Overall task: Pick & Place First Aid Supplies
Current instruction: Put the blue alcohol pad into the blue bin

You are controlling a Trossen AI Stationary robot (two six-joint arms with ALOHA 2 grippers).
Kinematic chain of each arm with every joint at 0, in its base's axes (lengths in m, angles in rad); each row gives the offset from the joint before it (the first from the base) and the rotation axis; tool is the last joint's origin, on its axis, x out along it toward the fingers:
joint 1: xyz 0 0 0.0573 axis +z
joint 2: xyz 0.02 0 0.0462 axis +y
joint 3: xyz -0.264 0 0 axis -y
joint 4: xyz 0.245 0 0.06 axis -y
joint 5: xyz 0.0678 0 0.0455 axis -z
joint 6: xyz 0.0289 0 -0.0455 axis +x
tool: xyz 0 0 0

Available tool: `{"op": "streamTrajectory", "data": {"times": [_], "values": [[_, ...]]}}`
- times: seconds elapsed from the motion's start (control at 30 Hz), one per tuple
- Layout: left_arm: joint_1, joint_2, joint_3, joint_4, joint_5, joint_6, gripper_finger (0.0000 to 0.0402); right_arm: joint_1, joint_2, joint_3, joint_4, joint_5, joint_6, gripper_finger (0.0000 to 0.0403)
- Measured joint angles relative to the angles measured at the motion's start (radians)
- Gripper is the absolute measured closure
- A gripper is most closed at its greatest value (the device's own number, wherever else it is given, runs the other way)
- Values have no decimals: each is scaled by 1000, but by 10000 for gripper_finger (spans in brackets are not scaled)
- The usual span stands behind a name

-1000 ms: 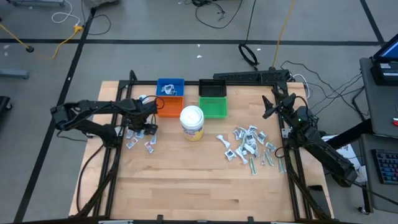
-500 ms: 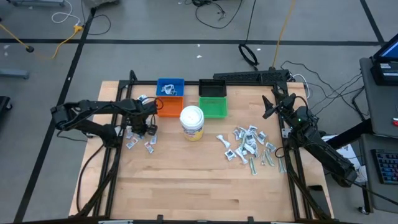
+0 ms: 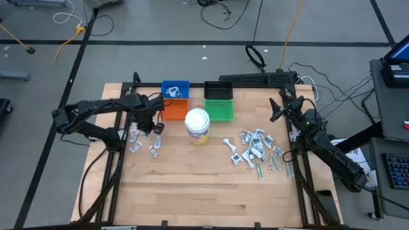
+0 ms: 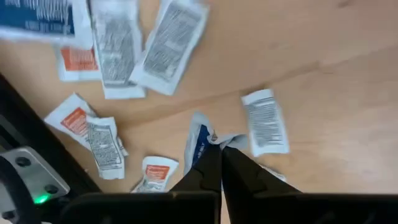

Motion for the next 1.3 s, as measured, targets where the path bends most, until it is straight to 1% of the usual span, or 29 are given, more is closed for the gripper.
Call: {"op": "streamTrajectory", "data": {"times": [0.17,0.3,0.4,0.5,0.6,0.73,0.97,1.3], "values": [[-19,0,82,-60,-8,4,400,0,0,0,0,0,0,128],[-19,0,123,-106,-14,0,400,0,0,0,0,0,0,129],[-3,18,155,-108,-13,5,400,0,0,0,0,0,0,128],[32,63,200,-114,-17,15,401,0,0,0,0,0,0,130],[79,125,269,-135,-23,60,401,0,0,0,0,0,0,131],[142,240,387,-157,-25,131,401,0,0,0,0,0,0,131],[229,445,631,-200,-40,249,401,0,0,0,0,0,0,131],[318,693,968,-281,-43,380,401,0,0,0,0,0,0,128]]}}
